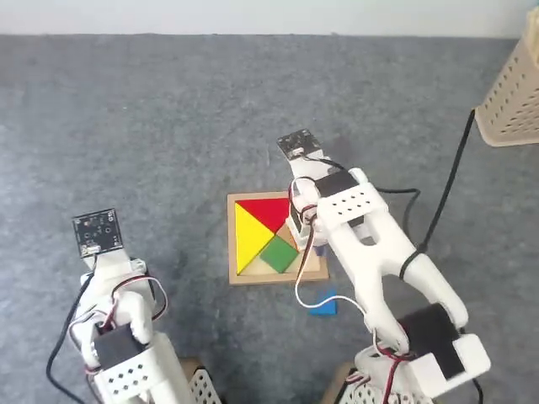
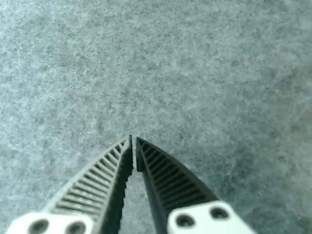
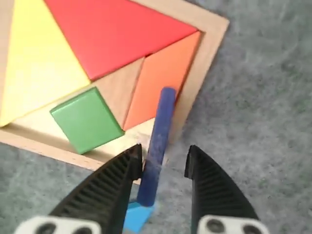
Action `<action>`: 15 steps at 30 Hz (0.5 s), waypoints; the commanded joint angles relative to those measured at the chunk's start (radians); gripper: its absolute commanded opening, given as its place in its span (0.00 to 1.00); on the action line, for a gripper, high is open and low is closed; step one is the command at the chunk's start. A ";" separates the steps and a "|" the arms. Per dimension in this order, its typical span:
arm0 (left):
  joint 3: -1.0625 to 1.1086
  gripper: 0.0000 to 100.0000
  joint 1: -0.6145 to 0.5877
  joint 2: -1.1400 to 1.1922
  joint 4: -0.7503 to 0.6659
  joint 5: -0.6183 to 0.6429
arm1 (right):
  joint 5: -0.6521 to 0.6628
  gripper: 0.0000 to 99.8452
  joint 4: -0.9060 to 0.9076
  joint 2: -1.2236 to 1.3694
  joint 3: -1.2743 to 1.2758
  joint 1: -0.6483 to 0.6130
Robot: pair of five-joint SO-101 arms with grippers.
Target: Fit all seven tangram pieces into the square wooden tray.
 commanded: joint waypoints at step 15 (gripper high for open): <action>-0.008 0.01 0.003 -0.008 0.006 0.015 | 0.031 0.14 -0.048 -0.027 -0.086 -0.097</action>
